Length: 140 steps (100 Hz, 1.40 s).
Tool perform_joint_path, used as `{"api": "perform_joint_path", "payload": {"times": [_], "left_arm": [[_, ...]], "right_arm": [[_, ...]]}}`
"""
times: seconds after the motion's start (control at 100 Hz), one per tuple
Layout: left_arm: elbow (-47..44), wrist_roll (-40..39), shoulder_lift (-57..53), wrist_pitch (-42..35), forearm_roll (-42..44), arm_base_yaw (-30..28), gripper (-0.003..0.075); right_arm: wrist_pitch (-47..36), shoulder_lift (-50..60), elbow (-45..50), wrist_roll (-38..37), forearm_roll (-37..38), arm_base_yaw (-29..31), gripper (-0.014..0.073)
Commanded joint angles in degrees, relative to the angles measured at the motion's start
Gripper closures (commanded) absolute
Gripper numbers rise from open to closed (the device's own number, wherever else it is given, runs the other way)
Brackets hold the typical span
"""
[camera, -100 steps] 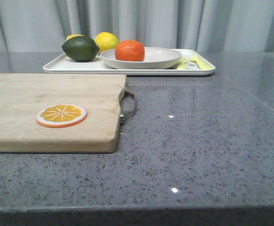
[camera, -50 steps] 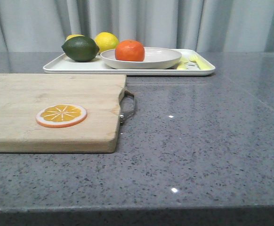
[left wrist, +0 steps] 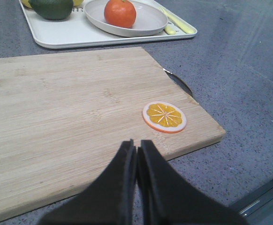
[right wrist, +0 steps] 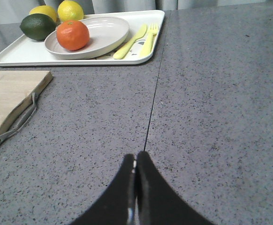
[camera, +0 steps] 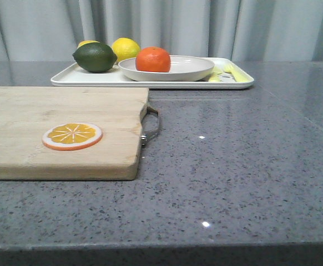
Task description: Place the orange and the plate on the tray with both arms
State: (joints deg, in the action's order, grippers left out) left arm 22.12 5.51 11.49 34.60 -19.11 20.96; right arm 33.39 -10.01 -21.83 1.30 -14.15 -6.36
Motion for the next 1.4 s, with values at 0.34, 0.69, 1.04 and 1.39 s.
{"api": "perform_joint_path", "payload": {"times": [0.34,0.69,1.04,1.39], "left_arm": [[1.5,0.0,0.5,-3.9,-1.2,-0.2,0.0739],[-2.0,0.0,0.5,-8.2,0.8,-0.8,0.0739],[-10.8,0.0,-3.3,-30.4,4.0,-8.9,0.0739],[-19.7,0.0,-11.2,-37.6,8.8,-18.2,0.0739]], "right_arm": [[-4.4,-0.5,-1.4,0.6,-0.6,0.1,0.0654],[-4.3,-0.5,-1.4,0.6,-0.6,0.1,0.0654],[-4.2,-0.5,-1.4,0.6,-0.6,0.1,0.0654],[-4.2,-0.5,-1.4,0.6,-0.6,0.1,0.0654]]}}
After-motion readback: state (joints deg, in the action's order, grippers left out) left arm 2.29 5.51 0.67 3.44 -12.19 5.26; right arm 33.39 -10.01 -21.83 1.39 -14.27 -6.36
